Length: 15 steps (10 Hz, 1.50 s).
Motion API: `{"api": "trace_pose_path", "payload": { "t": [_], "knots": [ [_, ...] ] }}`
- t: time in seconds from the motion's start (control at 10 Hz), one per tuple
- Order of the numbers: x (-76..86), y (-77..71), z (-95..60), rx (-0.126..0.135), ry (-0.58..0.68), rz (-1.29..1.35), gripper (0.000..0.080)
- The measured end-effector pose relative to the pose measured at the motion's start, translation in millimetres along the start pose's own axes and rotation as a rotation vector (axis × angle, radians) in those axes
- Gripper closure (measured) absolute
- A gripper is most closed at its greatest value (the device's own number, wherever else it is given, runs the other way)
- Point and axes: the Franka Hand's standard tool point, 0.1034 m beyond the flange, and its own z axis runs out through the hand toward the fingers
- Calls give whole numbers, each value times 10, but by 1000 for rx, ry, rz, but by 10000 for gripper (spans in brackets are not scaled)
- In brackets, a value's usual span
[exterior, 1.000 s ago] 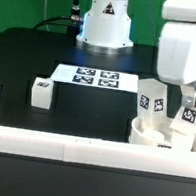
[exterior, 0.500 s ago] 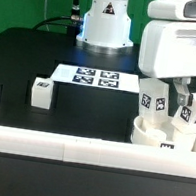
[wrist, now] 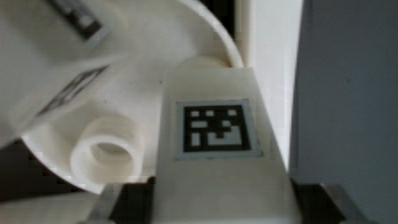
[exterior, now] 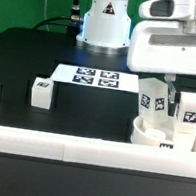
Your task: Assemble stool
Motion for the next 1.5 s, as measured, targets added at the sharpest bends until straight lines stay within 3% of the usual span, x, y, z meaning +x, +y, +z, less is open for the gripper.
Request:
{"api": "trace_pose_path", "payload": {
  "t": [0.3, 0.7, 1.5],
  "knots": [
    [13, 20, -1, -2, 24, 272, 462],
    [24, 36, -4, 22, 15, 522, 462],
    [-23, -35, 6, 100, -33, 1350, 462]
  ]
}}
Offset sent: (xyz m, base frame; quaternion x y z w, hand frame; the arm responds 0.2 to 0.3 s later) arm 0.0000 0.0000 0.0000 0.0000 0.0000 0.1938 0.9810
